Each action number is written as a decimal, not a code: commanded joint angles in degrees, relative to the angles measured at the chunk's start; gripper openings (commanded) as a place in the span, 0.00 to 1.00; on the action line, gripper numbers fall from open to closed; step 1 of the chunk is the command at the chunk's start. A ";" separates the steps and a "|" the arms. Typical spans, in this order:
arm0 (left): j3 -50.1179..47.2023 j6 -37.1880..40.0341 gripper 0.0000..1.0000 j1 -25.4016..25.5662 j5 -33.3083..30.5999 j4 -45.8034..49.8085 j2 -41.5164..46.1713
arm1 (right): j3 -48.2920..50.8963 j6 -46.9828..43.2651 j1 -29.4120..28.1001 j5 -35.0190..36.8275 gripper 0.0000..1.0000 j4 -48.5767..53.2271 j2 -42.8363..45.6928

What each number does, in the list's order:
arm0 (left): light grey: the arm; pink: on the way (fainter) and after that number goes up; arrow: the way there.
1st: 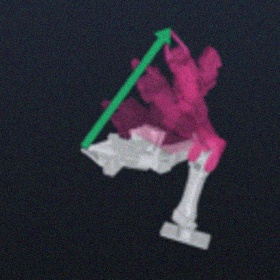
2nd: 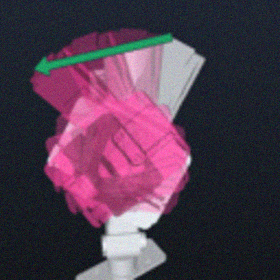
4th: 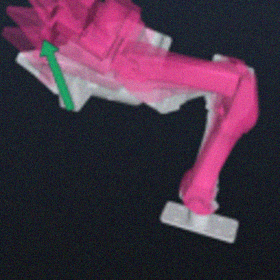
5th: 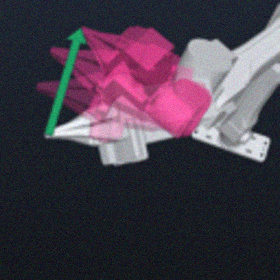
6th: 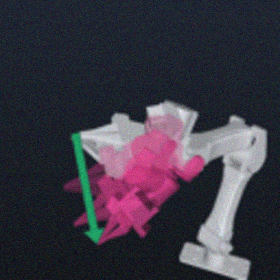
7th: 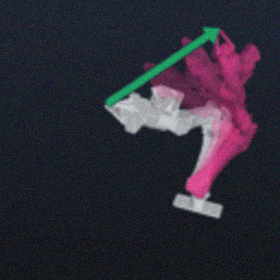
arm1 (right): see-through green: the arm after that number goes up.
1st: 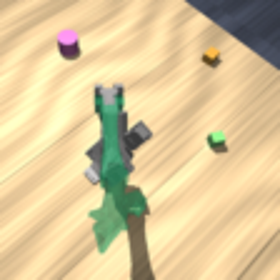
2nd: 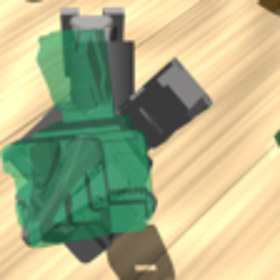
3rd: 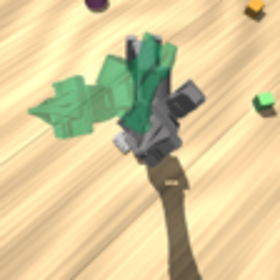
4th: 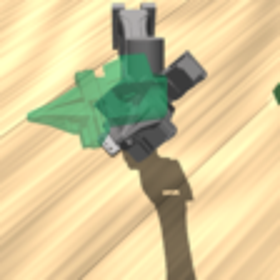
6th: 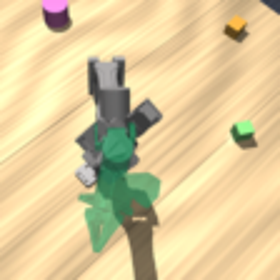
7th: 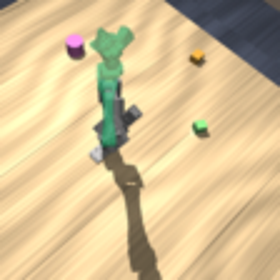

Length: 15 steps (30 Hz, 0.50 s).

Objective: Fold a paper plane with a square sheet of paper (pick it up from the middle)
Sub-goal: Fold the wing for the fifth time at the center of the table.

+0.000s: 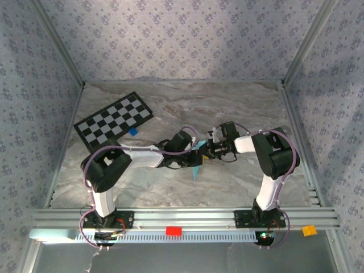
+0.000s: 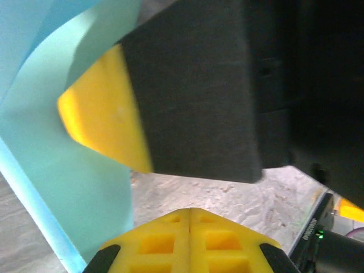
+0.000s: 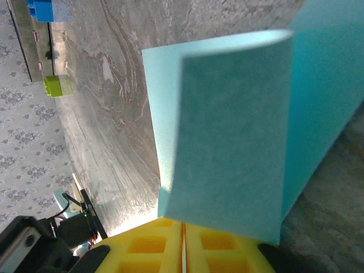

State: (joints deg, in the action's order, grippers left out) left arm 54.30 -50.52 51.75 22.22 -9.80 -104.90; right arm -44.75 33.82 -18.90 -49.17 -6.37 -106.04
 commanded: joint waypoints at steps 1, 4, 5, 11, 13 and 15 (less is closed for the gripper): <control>1.18 1.06 0.02 -0.25 -1.01 2.45 -1.85 | 2.64 0.19 -1.03 9.27 0.11 3.40 -3.49; -0.87 0.26 0.02 -0.21 -1.30 2.38 -2.66 | 2.64 0.14 -1.01 9.39 0.11 3.48 -3.30; -1.83 0.02 0.02 -0.16 -1.36 1.98 -2.74 | 2.61 0.18 -1.06 9.35 0.11 3.49 -3.34; -8.02 -1.68 0.00 0.71 -2.18 -0.13 -2.92 | 2.53 0.70 -1.12 8.68 0.12 3.32 -2.24; -8.67 -1.27 0.00 1.15 -1.59 0.08 -3.04 | 2.51 1.52 -0.86 7.61 0.12 2.50 -1.32; -9.11 -0.58 0.00 1.81 -1.78 1.02 -2.78 | 1.71 1.69 -0.83 7.09 0.13 3.21 0.09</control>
State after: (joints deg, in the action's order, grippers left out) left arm 48.53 -51.55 51.90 20.95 -16.62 -106.50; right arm -44.38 34.54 -19.16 -48.49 -6.90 -105.30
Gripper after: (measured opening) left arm 0.043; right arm 0.123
